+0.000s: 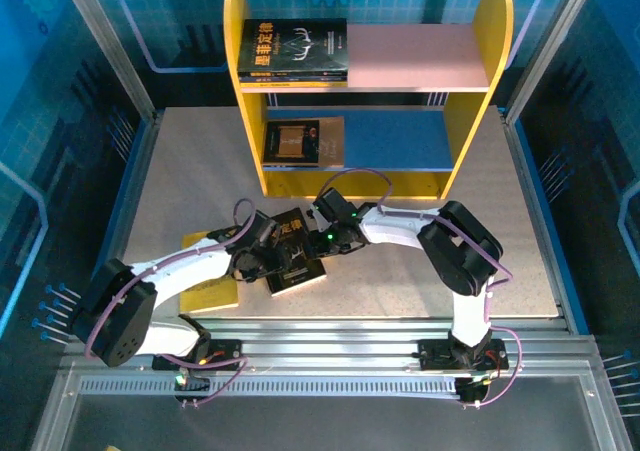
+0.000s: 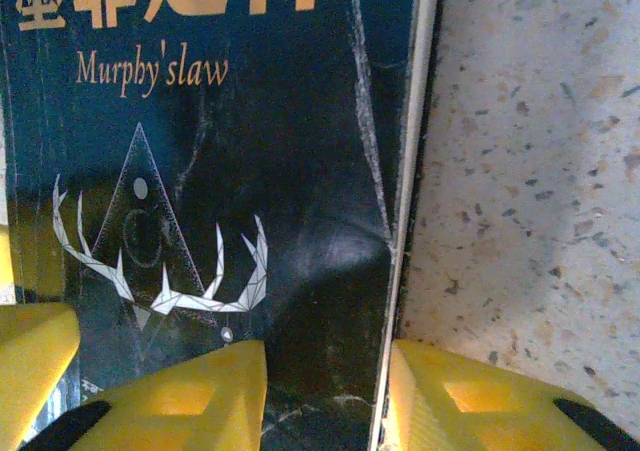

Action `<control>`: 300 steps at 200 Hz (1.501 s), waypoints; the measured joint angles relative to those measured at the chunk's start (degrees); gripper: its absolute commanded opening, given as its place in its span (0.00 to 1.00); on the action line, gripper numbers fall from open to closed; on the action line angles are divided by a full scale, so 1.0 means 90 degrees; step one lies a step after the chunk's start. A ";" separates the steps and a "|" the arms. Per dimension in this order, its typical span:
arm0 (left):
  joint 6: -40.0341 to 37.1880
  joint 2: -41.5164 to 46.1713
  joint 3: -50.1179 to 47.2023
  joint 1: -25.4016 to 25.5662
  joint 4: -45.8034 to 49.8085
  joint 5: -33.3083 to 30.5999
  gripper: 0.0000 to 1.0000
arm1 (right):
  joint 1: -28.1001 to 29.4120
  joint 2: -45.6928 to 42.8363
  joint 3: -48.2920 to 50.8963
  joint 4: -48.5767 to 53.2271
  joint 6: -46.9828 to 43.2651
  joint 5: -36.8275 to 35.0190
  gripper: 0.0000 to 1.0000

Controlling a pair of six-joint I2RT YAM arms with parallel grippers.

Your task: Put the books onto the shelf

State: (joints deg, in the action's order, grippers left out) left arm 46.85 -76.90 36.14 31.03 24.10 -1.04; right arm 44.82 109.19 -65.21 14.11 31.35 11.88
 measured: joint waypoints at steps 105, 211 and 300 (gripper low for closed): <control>-0.0034 -0.0291 0.0219 -0.0104 0.0284 -0.0243 0.65 | 0.0005 0.0000 -0.0085 0.0262 -0.0520 -0.0095 0.33; -0.0216 -0.0418 0.0350 -0.0279 -0.0049 0.0073 0.66 | 0.0024 -0.0175 0.0498 -0.0610 -0.0454 -0.0131 0.32; -0.0204 -0.0330 0.0418 -0.0393 -0.0063 0.0172 0.66 | 0.0022 -0.0180 0.0583 -0.0770 -0.0318 -0.0131 0.31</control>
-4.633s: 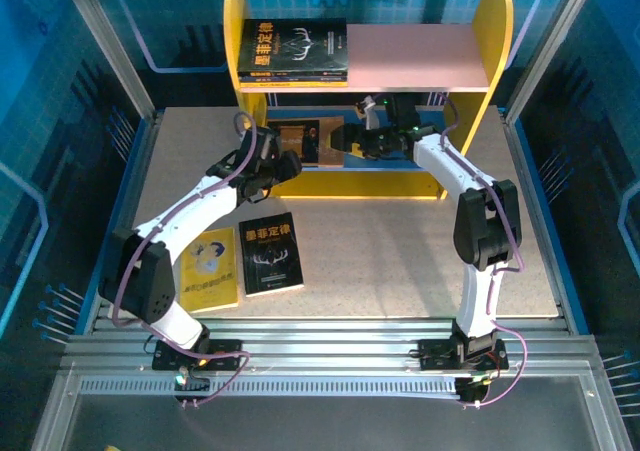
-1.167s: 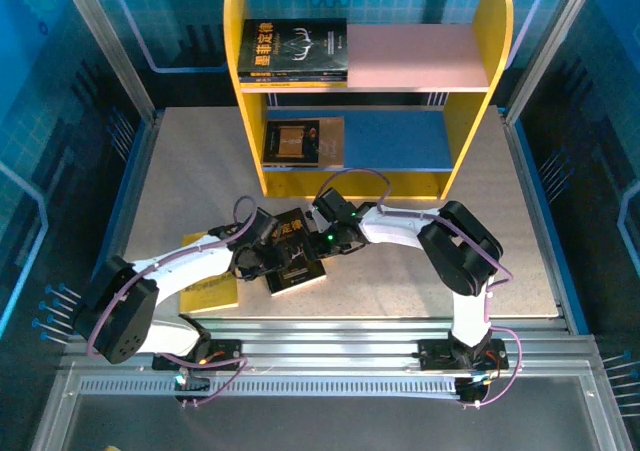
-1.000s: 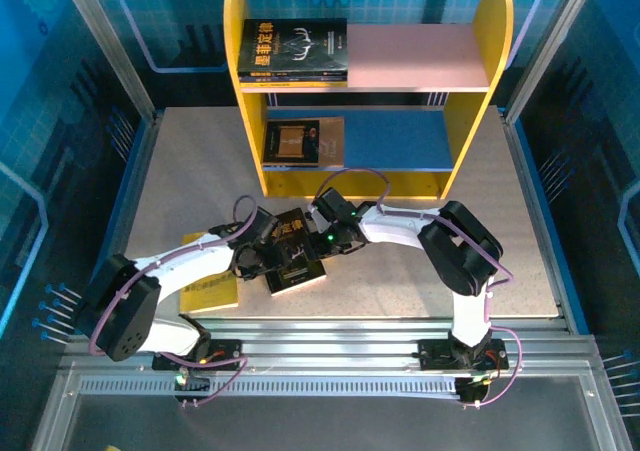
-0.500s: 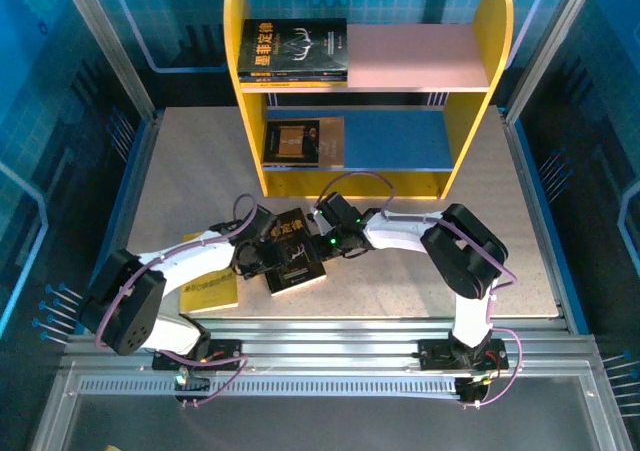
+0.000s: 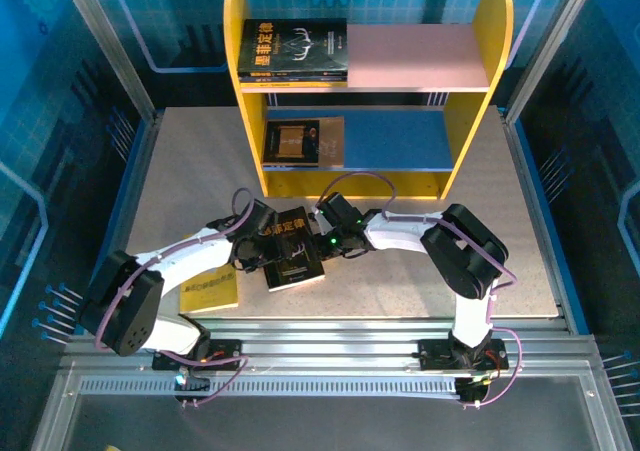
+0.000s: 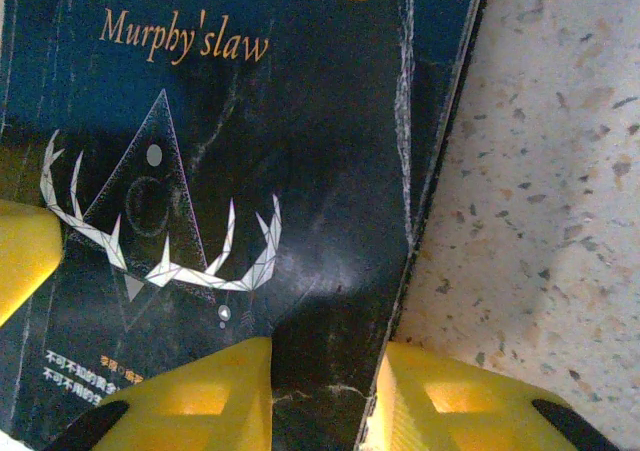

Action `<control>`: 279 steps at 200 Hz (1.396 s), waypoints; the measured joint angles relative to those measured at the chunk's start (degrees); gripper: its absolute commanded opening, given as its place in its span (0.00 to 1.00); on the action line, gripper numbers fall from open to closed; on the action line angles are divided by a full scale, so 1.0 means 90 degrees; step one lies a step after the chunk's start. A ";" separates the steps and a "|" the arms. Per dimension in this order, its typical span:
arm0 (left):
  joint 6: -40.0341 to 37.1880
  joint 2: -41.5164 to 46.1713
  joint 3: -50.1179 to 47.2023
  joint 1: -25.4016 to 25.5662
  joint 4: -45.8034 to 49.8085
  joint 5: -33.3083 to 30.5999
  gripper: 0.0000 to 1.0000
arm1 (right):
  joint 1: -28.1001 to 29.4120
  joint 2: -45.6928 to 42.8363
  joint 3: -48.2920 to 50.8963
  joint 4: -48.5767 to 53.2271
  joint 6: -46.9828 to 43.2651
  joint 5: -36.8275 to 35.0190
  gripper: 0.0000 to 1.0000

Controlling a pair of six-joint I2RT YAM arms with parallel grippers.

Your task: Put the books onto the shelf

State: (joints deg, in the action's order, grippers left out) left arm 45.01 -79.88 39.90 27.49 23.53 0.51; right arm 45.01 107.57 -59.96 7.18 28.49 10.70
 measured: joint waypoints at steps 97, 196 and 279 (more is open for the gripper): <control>0.0347 0.0432 -0.0782 -0.0104 -0.0986 0.0126 0.64 | -0.0010 0.0000 0.0039 -0.0092 0.0049 0.0024 0.29; 0.0340 0.1032 -0.0821 -0.0168 -0.0933 0.0211 0.64 | -0.0024 -0.0002 0.0044 -0.0100 0.0051 0.0024 0.28; 0.0347 0.1044 -0.0952 -0.0228 -0.1224 0.0267 0.63 | -0.0070 -0.0015 0.0104 -0.0199 0.0078 0.0095 0.27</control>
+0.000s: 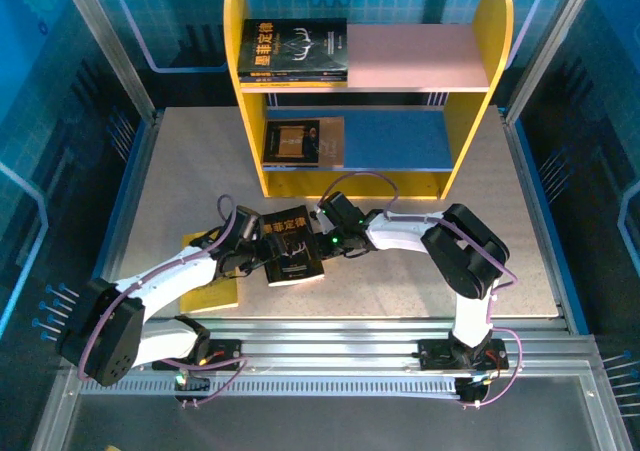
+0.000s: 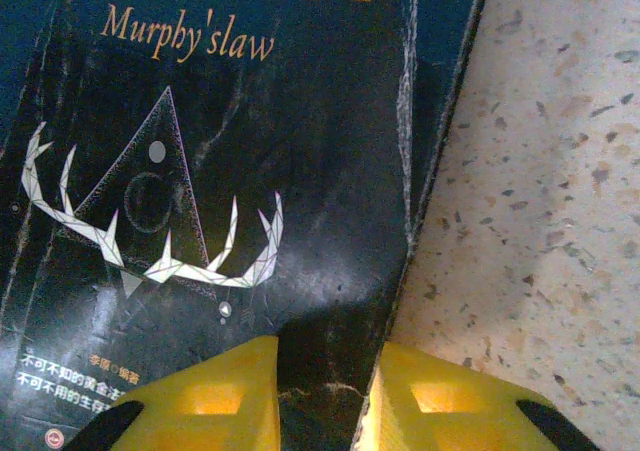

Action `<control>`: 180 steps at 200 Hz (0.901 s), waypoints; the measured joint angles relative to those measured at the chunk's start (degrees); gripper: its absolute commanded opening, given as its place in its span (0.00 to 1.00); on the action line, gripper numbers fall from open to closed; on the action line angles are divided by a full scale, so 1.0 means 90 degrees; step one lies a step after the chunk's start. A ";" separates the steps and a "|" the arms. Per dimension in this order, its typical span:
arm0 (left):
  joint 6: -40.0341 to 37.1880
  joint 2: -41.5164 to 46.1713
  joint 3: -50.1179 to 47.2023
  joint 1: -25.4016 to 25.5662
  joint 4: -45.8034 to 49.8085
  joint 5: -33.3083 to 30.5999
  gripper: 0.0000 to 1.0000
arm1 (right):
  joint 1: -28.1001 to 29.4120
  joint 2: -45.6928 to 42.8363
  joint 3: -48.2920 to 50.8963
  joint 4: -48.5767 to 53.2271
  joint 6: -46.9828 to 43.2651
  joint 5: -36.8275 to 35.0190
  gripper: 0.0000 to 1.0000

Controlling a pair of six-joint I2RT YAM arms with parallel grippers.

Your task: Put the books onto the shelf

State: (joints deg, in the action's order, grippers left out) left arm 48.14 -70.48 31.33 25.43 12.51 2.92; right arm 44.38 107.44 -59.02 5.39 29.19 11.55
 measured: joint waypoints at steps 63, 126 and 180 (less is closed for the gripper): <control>-0.0036 -0.0068 0.0024 -0.0024 -0.0126 0.0002 0.59 | -0.0199 -0.0002 0.0182 -0.0381 0.0141 0.0340 0.27; -0.0051 -0.0104 0.0051 -0.0024 -0.0090 -0.0010 0.59 | -0.0498 0.0083 0.0486 -0.1086 0.0481 0.1180 0.27; -0.0051 -0.0117 0.0172 0.0087 -0.0386 0.0466 0.59 | -0.0636 0.0270 0.0704 -0.2011 0.0993 0.1875 0.26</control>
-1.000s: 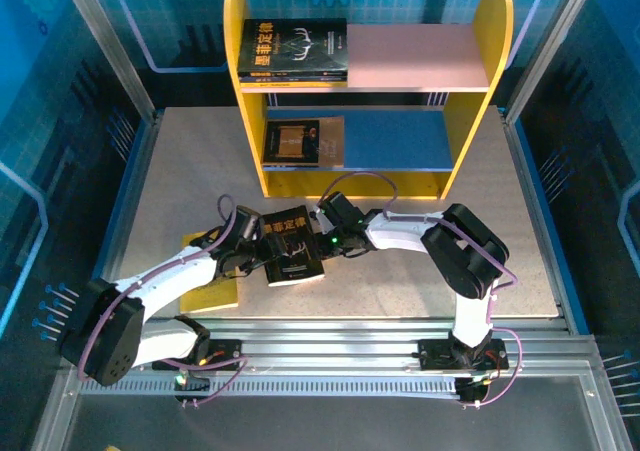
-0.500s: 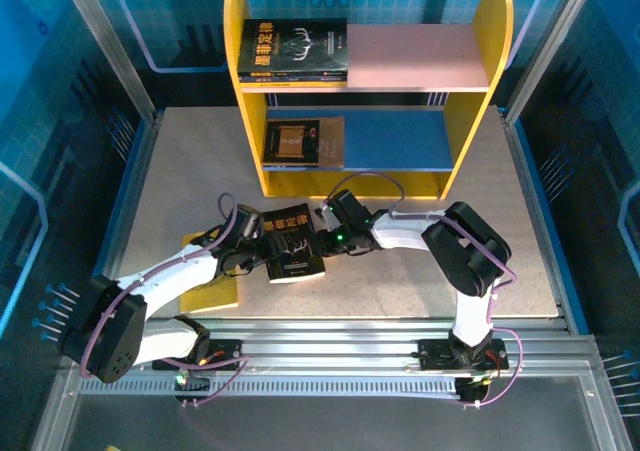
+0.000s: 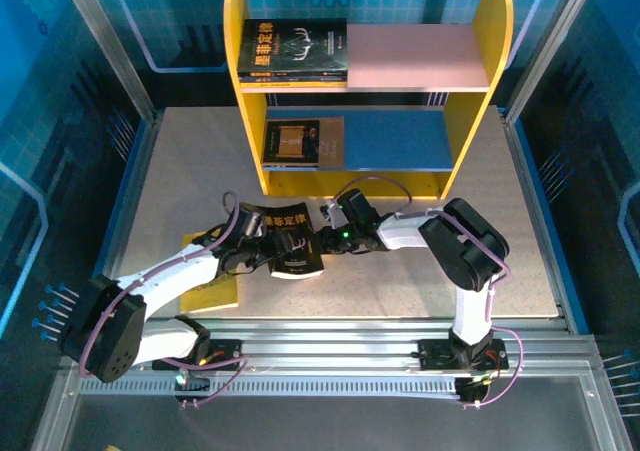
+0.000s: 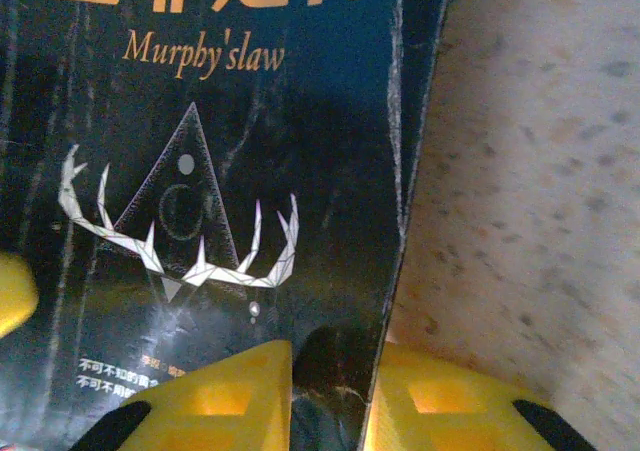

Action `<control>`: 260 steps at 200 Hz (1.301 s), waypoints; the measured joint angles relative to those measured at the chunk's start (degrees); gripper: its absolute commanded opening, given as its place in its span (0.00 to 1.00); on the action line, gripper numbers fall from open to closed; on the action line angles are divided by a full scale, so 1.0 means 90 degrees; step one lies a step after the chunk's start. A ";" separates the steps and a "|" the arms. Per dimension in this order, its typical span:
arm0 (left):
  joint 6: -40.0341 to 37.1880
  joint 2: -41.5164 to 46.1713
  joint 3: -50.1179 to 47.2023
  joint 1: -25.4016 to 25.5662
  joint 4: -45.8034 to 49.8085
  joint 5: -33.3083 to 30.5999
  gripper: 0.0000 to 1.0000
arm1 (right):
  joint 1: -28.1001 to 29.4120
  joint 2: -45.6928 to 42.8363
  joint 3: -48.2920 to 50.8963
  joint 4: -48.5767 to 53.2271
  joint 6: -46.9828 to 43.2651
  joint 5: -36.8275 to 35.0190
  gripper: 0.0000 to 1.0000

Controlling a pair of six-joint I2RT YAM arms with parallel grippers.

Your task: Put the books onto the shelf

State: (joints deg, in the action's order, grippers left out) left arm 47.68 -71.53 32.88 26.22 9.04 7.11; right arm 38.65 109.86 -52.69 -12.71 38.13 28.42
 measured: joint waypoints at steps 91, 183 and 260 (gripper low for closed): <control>-0.0165 0.0002 0.0284 0.0039 0.0114 0.0226 0.56 | -0.0012 0.0257 0.0289 -0.1248 0.0529 0.0566 0.25; -0.0685 0.0180 0.0639 -0.0177 0.1175 -0.0053 0.59 | -0.0005 0.0185 0.0257 -0.0857 0.0087 0.0682 0.25; -0.0891 0.0294 0.0665 -0.0289 0.1433 -0.0085 0.29 | -0.0005 0.0175 0.0194 -0.0707 0.0022 0.0724 0.29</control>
State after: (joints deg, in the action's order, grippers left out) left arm 39.66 -68.88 38.87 23.62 21.93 6.35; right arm 38.61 111.44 -50.94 -19.07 38.33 34.94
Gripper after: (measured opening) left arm 0.367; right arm 0.282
